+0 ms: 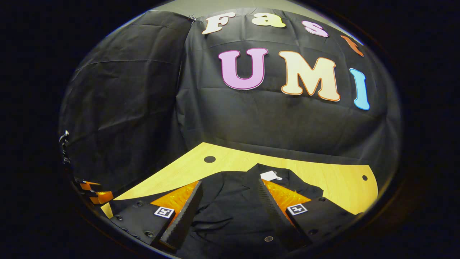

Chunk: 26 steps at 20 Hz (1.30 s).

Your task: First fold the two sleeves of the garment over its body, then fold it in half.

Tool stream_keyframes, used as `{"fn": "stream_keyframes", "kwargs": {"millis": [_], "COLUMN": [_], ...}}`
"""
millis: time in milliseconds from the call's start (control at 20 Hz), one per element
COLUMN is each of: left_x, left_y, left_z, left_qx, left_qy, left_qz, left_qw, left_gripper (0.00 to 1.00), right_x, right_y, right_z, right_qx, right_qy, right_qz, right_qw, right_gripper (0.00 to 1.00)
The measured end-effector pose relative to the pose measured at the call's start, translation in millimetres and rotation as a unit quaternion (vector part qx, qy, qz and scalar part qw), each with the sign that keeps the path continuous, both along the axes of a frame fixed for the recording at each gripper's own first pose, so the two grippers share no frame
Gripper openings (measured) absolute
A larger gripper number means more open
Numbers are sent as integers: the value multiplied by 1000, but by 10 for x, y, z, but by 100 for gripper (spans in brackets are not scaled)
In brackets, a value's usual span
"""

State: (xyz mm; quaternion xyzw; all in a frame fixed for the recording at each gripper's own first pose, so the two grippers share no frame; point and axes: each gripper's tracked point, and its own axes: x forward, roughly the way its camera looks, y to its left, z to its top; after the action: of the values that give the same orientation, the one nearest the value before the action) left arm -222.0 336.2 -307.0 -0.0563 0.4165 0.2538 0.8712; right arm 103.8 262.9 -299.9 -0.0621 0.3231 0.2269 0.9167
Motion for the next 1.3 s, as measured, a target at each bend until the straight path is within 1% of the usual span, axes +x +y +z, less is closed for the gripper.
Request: {"fn": "stream_keyframes", "kwargs": {"millis": [100, 250, 450, 500, 550, 650, 750, 850, 950, 1000, 1100, 1150, 1300], "left_x": [-48, -160, -294, -300, -269, -269, -271, -267, -224, -187, -132, -122, -115], "left_y": [-89, -116, -184, -195, -192, -219, -216, -223, -266, -294, -289, -286, -302], "left_z": [-206, -372, -615, -638, -658, -666, -666, -663, -667, -685, -703, -695, -672], "left_qx": [-1, -9, -30, -27, -19, -10, -9, -7, -16, -24, -29, -31, -39], "left_qy": [17, 38, 65, 70, 63, 65, 57, 48, 41, 37, 33, 31, 37], "left_qz": [3, 7, 24, 29, 21, 11, 15, 9, -8, -9, 1, 8, 17], "left_qw": [1000, 999, 997, 997, 998, 998, 998, 999, 999, 999, 999, 999, 998], "left_gripper": [95, 95, 95, 95, 96, 95, 95, 84, 51, 35, 2, 0, 0], "right_x": [-14, -11, -7, -1, -10, -9, -14, -16, -27, -27, -27, -25, -32], "right_y": [-55, -121, -195, -213, -229, -255, -275, -292, -324, -349, -402, -449, -589], "right_z": [12, 20, 43, 61, 61, 57, 61, 59, 54, 69, 99, 108, 145], "right_qx": [-4, -10, -13, -15, -16, -16, -13, -10, -9, -7, -3, 0, 11], "right_qy": [-1, -2, -5, -5, -7, -5, -6, -6, -6, -8, -11, -13, -14], "right_qz": [1, 0, -4, -5, -5, -7, -11, -13, -15, -18, -24, -28, -43], "right_qw": [1000, 1000, 1000, 1000, 1000, 1000, 1000, 1000, 1000, 1000, 1000, 1000, 999], "right_gripper": [98, 98, 97, 97, 97, 96, 97, 96, 97, 97, 97, 97, 97]}}
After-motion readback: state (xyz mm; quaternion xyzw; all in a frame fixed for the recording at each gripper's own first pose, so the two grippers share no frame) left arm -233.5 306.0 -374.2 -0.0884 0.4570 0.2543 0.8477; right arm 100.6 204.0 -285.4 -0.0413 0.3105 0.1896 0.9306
